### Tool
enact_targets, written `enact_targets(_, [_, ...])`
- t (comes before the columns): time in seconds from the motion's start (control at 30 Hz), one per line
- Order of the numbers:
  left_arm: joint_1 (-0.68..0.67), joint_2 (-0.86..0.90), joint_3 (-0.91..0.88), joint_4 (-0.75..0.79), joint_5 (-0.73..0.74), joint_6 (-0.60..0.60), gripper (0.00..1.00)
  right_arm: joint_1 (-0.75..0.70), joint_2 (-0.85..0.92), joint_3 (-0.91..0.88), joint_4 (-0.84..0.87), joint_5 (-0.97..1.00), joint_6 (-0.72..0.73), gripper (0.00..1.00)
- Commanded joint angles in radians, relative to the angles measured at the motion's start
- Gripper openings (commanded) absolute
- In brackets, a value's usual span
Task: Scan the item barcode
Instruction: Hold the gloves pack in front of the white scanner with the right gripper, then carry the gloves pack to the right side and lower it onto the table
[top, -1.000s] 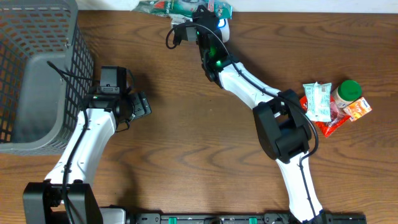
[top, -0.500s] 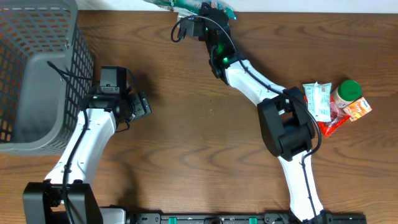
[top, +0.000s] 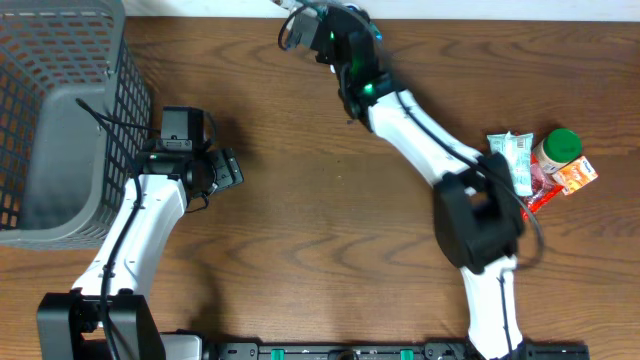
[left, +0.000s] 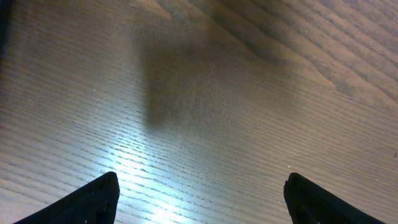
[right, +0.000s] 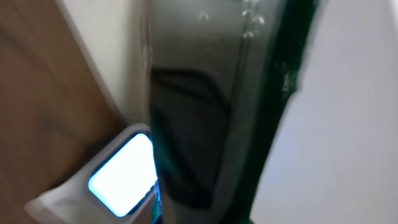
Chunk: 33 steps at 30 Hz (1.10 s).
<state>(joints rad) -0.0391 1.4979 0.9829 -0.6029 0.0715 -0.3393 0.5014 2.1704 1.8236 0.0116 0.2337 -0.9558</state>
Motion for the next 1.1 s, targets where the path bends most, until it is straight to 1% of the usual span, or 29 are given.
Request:
enact_targets(0.0, [0.004,0.005,-0.014,-0.002,-0.012,0.006,0.85,0.012,-0.216,0.021,-0.176,-0.101,0.269,0.01])
enact_targets(0.07, [0.004,0.005,-0.014,-0.002,-0.012,0.006,0.85,0.002,-0.285,0.021,-0.345,-0.126,0.386,0.01])
enact_targets(0.1, [0.004,0.005,-0.014,-0.002,-0.012,0.006,0.85,-0.005,-0.314,0.021,-0.426,-0.136,0.422,0.01])
enact_targets(0.13, [0.004,0.005,-0.014,-0.002,-0.012,0.006,0.85,-0.020,-0.363,0.021,-0.578,-0.138,0.488,0.01])
enact_targets(0.23, [0.004,0.005,-0.014,-0.002,-0.012,0.006,0.85,-0.058,-0.420,0.021,-0.809,-0.139,0.610,0.01])
enact_targets(0.37, [0.004,0.005,-0.014,-0.002,-0.012,0.006,0.85,-0.124,-0.439,0.020,-1.098,-0.207,0.761,0.01])
enact_targets(0.5, [0.004,0.005,-0.014,-0.002,-0.012,0.006,0.85,-0.194,-0.412,-0.003,-1.329,-0.245,0.870,0.01])
enact_targets(0.57, [0.004,0.005,-0.014,-0.002,-0.012,0.006,0.85,-0.220,-0.404,-0.045,-1.361,-0.247,0.910,0.01])
enact_targets(0.63, [0.004,0.005,-0.014,-0.002,-0.012,0.006,0.86,-0.245,-0.403,-0.106,-1.342,-0.247,0.937,0.01])
enact_targets(0.73, [0.004,0.005,-0.014,-0.002,-0.012,0.006,0.85,-0.286,-0.403,-0.222,-1.263,-0.242,0.967,0.01])
enact_targets(0.87, [0.004,0.005,-0.014,-0.002,-0.012,0.006,0.86,-0.343,-0.403,-0.377,-1.117,-0.234,0.971,0.01])
enact_targets(1.03, [0.004,0.005,-0.014,-0.002,-0.012,0.006,0.85,-0.398,-0.403,-0.512,-0.979,-0.231,0.969,0.01])
enact_targets(1.07, [0.004,0.005,-0.014,-0.002,-0.012,0.006,0.85,-0.405,-0.403,-0.529,-0.959,-0.231,0.961,0.03])
